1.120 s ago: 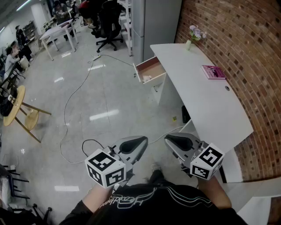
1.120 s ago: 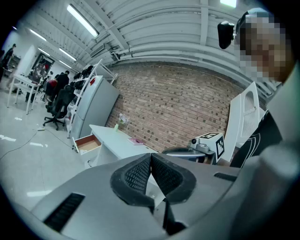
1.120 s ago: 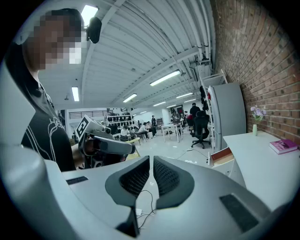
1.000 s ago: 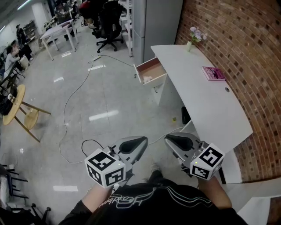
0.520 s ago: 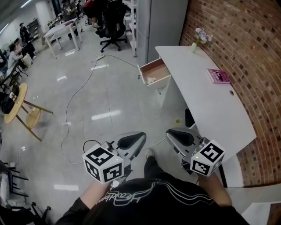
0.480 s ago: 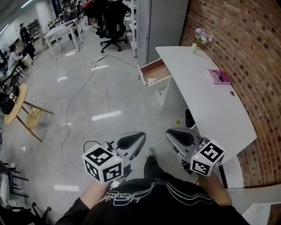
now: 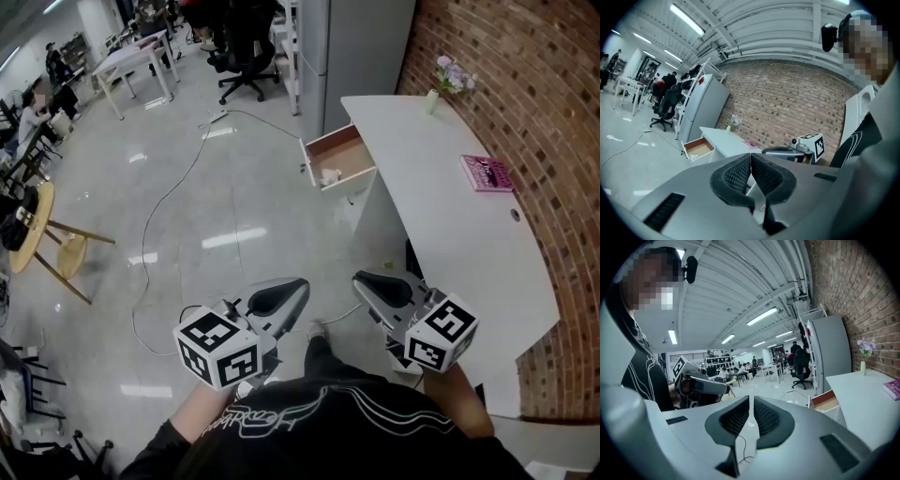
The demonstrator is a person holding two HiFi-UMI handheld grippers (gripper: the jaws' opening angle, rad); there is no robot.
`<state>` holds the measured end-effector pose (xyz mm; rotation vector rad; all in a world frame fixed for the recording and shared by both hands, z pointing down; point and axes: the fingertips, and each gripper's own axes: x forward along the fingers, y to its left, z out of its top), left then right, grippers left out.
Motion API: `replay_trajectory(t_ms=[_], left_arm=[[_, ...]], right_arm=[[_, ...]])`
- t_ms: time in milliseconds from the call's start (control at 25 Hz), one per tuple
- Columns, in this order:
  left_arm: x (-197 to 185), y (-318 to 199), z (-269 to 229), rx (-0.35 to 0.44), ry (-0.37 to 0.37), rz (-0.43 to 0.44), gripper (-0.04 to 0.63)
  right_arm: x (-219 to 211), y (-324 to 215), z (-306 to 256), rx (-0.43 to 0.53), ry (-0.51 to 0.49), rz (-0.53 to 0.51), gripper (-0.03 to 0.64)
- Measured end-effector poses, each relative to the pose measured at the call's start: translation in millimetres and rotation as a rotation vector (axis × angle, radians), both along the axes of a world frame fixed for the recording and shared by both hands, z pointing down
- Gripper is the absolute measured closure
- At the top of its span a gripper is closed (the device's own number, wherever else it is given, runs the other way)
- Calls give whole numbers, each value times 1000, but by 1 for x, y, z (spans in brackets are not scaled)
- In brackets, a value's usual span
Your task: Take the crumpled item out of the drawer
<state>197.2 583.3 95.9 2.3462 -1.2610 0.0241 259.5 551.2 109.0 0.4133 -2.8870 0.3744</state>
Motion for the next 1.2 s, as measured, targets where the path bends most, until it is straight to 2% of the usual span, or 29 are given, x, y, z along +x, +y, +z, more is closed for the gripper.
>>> replay_trajectory(t_ms=[360, 560, 800, 1200], left_arm=[[-43, -156, 30, -108, -5, -51, 572], [-61, -227, 37, -108, -4, -63, 572], [-76, -270, 55, -133, 11, -74, 572], [-102, -330, 86, -167, 26, -39, 572]], right_arm=[[-39, -157, 32, -89, 10, -20, 560], [-59, -228, 44, -117, -1, -14, 560], [-73, -270, 61, -106, 45, -14, 558], [-95, -335, 91, -130, 74, 68, 558]])
